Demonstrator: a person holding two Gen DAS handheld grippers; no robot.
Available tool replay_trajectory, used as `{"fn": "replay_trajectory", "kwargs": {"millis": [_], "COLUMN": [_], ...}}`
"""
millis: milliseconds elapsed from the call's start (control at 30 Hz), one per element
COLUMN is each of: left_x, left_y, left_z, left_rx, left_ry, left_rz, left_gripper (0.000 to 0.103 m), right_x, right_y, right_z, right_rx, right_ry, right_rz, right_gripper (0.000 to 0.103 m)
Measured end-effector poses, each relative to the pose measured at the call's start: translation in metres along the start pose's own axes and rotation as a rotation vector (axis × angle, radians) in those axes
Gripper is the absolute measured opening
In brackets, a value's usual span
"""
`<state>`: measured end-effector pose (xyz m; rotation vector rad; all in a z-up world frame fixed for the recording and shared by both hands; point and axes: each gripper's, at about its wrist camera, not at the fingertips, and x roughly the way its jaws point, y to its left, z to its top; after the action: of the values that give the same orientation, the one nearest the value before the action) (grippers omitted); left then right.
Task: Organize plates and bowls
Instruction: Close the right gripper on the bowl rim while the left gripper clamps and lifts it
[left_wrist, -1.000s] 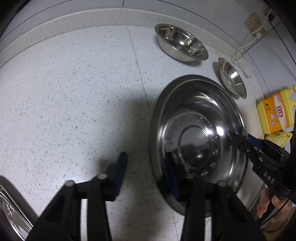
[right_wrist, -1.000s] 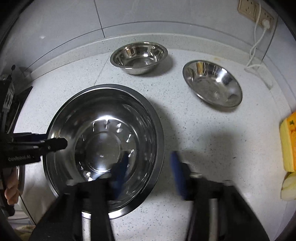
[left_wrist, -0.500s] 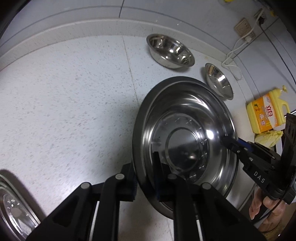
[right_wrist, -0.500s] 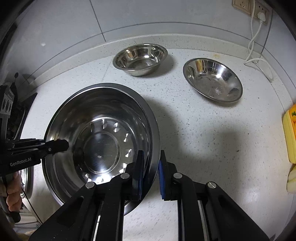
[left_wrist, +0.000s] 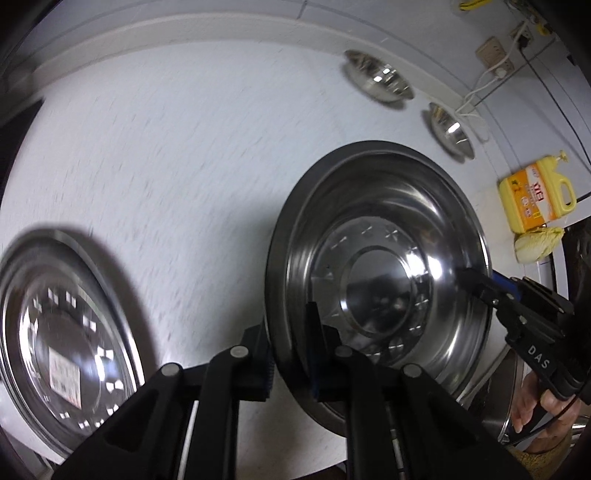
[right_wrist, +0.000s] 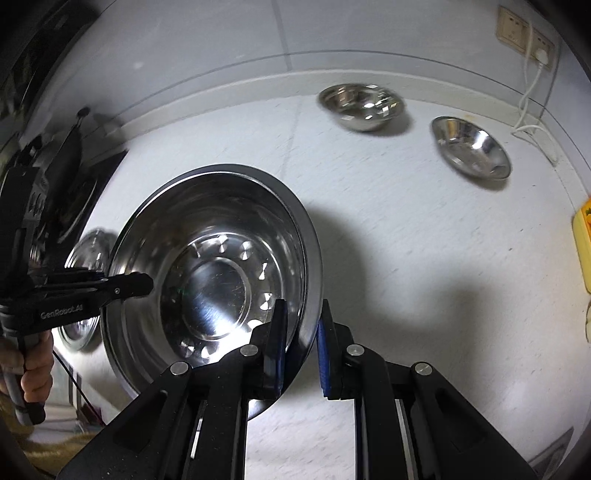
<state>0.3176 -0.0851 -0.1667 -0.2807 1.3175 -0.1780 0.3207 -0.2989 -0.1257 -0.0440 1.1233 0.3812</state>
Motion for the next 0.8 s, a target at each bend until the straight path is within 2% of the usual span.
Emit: {"fn": "replay_trajectory", "kwargs": {"millis": [167, 300, 433, 467, 500, 567, 800], "left_x": [0.014, 0.011, 0.006, 0.004, 0.001, -0.005, -0.032], "left_y": [0.011, 0.007, 0.006, 0.006, 0.005, 0.003, 0.001], "left_z": [-0.013, -0.013, -0.013, -0.013, -0.012, -0.008, 0.005], "left_rx": [-0.018, 0.007, 0.030, 0.037, 0.041, 0.044, 0.044], "left_ry": [0.031, 0.003, -0.023, -0.033, -0.043, -0.059, -0.145], "left_rz": [0.029, 0.052, 0.078, 0.089, 0.095, 0.104, 0.153], "left_gripper": [0.013, 0.014, 0.014, 0.016, 0.023, 0.031, 0.037], "right_x": [0.021, 0.035, 0.031, 0.030, 0.029, 0.025, 0.012], "right_y": [0.010, 0.011, 0.009, 0.008, 0.007, 0.005, -0.001], "right_z": [-0.014, -0.015, -0.017, -0.017, -0.018, -0.018, -0.016], "right_rx": [-0.012, -0.014, -0.004, -0.004, -0.005, 0.000, 0.012], "right_ry": [0.054, 0.075, 0.065, 0.061, 0.057, 0.045, -0.001], "right_rz": [0.013, 0.006, 0.017, 0.016, 0.013, 0.016, 0.017], "right_gripper": [0.014, 0.014, 0.015, 0.015, 0.015, 0.015, 0.028]}}
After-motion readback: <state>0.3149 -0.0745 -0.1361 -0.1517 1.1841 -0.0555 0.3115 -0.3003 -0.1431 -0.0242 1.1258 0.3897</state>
